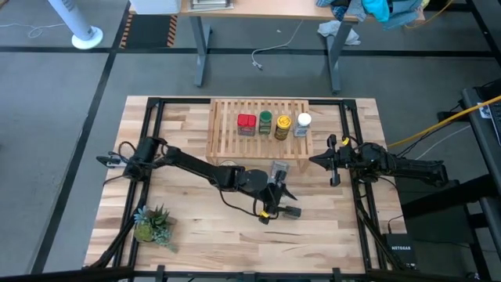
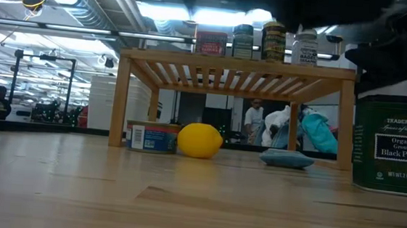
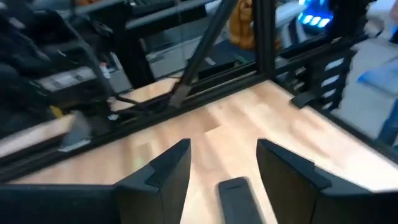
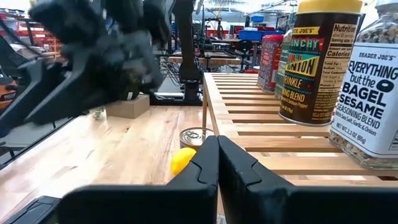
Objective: Shelf spices
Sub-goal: Adjust the red seasoning can
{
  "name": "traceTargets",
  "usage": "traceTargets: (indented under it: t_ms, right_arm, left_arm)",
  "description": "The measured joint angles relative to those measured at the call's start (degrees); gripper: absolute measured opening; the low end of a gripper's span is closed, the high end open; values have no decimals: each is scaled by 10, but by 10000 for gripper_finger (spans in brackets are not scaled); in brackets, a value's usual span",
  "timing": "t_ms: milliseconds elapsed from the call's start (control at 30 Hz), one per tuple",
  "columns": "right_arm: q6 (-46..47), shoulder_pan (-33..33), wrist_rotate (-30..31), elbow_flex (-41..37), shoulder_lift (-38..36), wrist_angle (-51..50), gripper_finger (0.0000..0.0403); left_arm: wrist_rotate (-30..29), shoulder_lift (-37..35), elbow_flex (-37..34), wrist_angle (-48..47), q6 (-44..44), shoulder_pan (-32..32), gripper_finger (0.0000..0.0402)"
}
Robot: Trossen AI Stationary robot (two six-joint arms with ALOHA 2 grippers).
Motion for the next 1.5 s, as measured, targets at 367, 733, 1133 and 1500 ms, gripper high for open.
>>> traceTargets:
  t_ms: [367,733,1133,1500]
  right_arm:
    - [0,0,0,0,0,0,3]
    - [-4,0,37,-2,0,9,3]
    - [-5,0,15,-2,0,45,3]
    - [-5,0,-36,-1,0,41,3]
  left_arm:
    - [-202,-145,0,-155,115,0,175]
    - [-329,-284,0,-359,102,27,175]
    - [-344,-311,0,-597,-1,121,175]
    - [-343,-322,0,-752,-82,219,175]
